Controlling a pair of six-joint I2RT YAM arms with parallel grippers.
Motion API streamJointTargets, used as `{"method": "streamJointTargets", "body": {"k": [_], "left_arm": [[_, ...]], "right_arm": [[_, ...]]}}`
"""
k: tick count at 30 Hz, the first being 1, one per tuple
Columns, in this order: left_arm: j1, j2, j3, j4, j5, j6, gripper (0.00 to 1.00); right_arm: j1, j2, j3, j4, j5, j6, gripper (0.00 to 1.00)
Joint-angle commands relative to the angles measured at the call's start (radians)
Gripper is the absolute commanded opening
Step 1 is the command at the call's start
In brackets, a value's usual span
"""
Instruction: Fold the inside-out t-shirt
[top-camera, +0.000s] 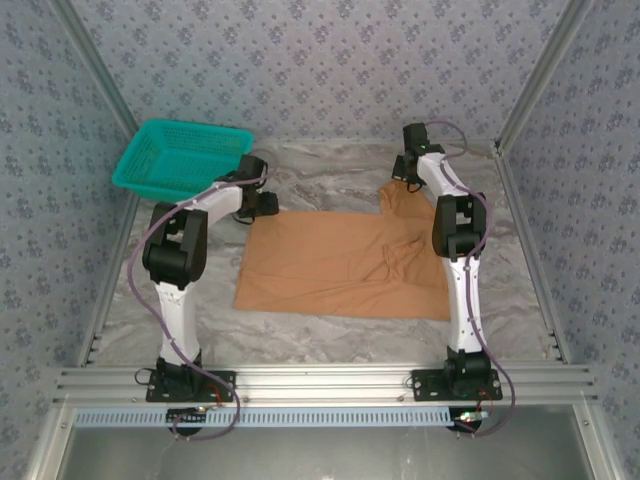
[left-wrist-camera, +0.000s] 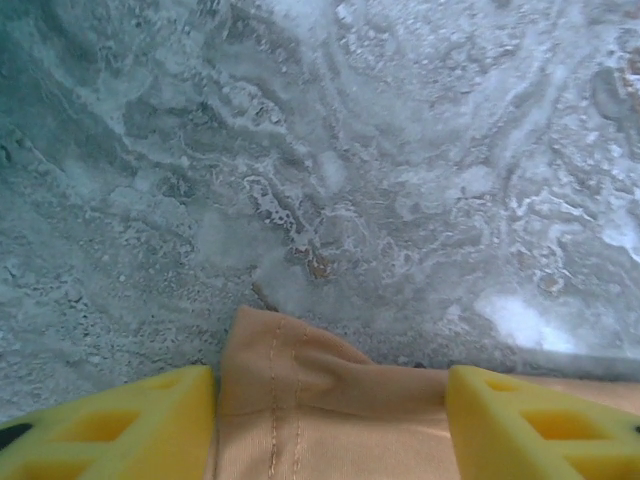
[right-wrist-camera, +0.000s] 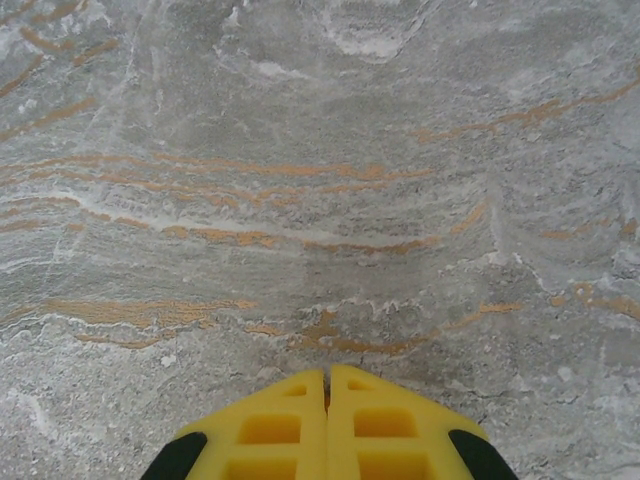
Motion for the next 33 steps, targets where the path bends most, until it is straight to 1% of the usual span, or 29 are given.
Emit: {"method": "streamJointTargets", "body": {"k": [1, 12, 15, 19, 22, 24, 28, 33], "left_arm": [[0.004, 0.035, 0.034, -0.044, 0.005, 0.006, 0.54], [0.005, 0.071, 0.063, -0.041, 0.012, 0.018, 0.24], [0.005, 0.054, 0.068, -0.035, 0.011, 0.024, 0.18], [0.006, 0.008, 0.057, -0.009, 0.013, 0.029, 0.1], [0.006, -0.039, 0.023, 0.029, 0.033, 0.023, 0.05], [0.006, -0.078, -0.009, 0.053, 0.039, 0.02, 0.03], [0.006, -0.169, -0.087, 0.086, 0.054, 0.017, 0.01], [0.005, -0.3, -0.24, 0.147, 0.083, -0.006, 0.0]], "right_arm": [[0.001, -0.045, -0.024, -0.042, -0.033, -0.009, 0.01], [-0.009, -0.076, -0.036, -0.046, -0.038, -0.045, 0.0], [-0.02, -0.121, -0.046, -0.055, -0.042, -0.054, 0.0], [-0.033, -0.224, -0.114, -0.044, -0.063, -0.076, 0.0], [-0.033, -0.33, -0.213, -0.036, -0.077, -0.093, 0.0], [-0.033, -0.422, -0.318, -0.021, -0.087, -0.097, 0.0], [-0.033, -0.608, -0.536, -0.014, -0.102, -0.086, 0.0], [-0.032, -0.893, -0.853, -0.022, -0.09, -0.041, 0.0]]}}
